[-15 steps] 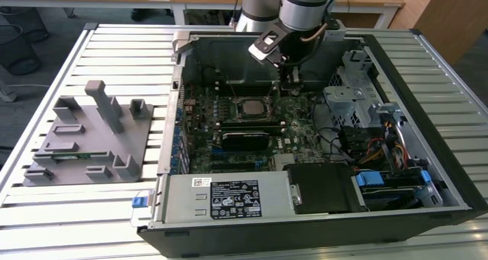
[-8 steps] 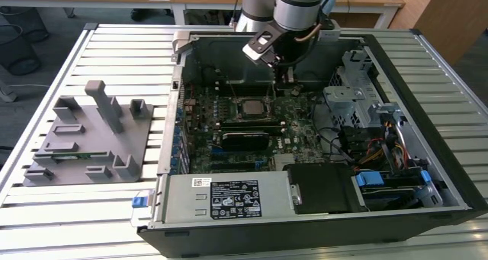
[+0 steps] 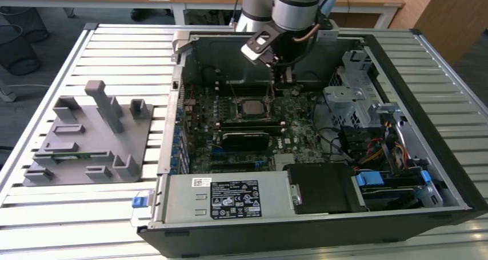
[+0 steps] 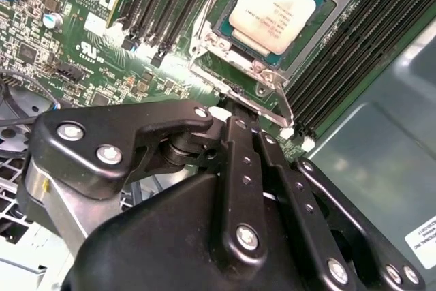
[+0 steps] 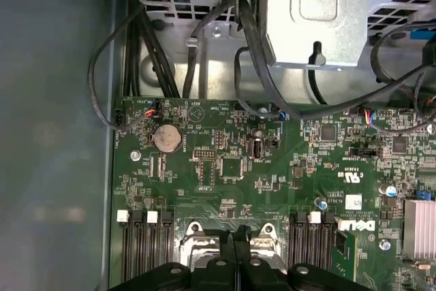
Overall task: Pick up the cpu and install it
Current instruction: 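Close the cpu cover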
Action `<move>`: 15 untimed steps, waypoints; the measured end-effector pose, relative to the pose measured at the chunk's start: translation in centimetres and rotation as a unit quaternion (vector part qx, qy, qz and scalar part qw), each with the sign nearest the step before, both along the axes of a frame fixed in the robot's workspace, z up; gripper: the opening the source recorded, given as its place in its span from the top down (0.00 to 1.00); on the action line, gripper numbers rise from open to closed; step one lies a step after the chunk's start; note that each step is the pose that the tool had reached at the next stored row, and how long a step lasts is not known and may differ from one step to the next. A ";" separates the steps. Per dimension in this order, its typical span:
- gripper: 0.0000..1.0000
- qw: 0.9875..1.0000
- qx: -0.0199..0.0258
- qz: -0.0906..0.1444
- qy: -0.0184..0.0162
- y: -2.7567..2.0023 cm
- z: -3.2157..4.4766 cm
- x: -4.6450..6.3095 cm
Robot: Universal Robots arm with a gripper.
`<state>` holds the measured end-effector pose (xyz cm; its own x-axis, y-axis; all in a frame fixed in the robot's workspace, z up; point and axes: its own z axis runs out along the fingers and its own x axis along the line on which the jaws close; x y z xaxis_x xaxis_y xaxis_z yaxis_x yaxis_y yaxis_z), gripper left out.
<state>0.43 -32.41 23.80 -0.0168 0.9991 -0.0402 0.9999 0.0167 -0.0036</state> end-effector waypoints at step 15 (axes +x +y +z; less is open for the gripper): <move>0.89 1.000 0.000 0.000 0.000 0.00 -0.06 -2.1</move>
